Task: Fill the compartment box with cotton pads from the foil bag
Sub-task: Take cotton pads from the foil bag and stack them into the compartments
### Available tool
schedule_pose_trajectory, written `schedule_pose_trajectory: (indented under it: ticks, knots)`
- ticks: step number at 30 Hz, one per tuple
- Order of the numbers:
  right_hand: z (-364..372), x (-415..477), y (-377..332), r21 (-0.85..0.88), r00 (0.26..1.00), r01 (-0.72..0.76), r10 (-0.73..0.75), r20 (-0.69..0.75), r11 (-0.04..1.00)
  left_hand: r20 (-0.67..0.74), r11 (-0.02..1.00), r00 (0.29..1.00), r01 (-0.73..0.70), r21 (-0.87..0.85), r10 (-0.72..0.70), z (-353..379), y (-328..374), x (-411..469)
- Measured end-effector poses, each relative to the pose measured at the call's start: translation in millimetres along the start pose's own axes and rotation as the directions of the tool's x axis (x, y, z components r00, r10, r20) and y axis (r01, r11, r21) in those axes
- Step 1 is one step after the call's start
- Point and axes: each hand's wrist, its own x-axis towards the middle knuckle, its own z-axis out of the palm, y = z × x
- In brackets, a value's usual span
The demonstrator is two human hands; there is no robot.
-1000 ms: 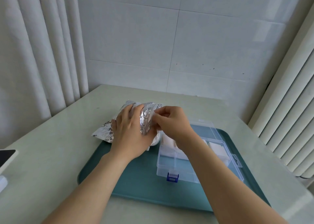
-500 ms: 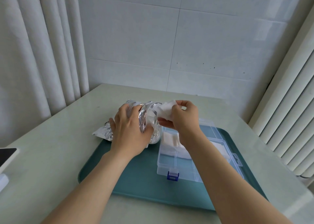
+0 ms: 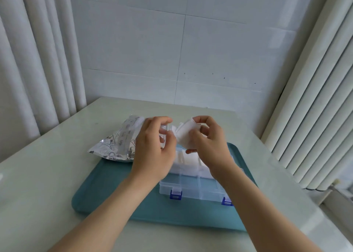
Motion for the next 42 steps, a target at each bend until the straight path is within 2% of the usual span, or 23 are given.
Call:
schedule_pose_trajectory:
  ticks: [5,8,13,17,20,24,29,35,42]
  knots:
    - [-12.8,-18.8,6.7,0.023,1.0,0.009,-0.009,-0.022,1.0,0.154,0.946,0.949,0.296,-0.136,-0.275,12.9,23.3,-14.0]
    - [-15.9,-25.0,10.3,-0.003,0.999,0.023,-0.023,-0.031,1.0,0.206,0.934,0.932,0.329,-0.142,-0.297,14.1,30.7,-20.6]
    - [-26.6,-26.6,10.4,-0.119,0.985,0.145,-0.154,-0.074,0.982,0.286,0.897,0.907,0.378,-0.228,-0.31,13.4,37.0,-20.4]
    - [-31.5,-29.4,12.8,-0.333,0.963,0.231,-0.263,-0.052,0.914,0.309,0.908,0.909,0.356,-0.221,-0.281,11.5,35.7,-23.3]
    - [-32.3,-34.9,22.9,-0.384,0.956,0.252,-0.291,-0.044,0.888,0.332,0.926,0.905,0.336,-0.173,-0.267,10.8,30.4,-27.5]
    - [-34.3,-42.3,31.5,-0.463,0.95,0.252,-0.309,-0.049,0.85,0.379,0.885,0.89,0.372,-0.282,-0.253,8.6,28.6,-30.3]
    - [-32.8,-50.4,27.1,-0.489,0.918,0.3,-0.387,-0.086,0.819,0.38,0.893,0.899,0.34,-0.294,-0.218,0.8,25.9,-34.3]
    - [-28.9,-51.4,26.4,-0.487,0.879,0.353,-0.461,-0.119,0.799,0.353,0.875,0.905,0.358,-0.327,-0.239,-5.7,25.7,-32.5]
    - [-27.8,-52.5,28.0,-0.471,0.886,0.313,-0.432,-0.169,0.825,0.398,0.865,0.9,0.334,-0.373,-0.176,-4.4,23.7,-35.9]
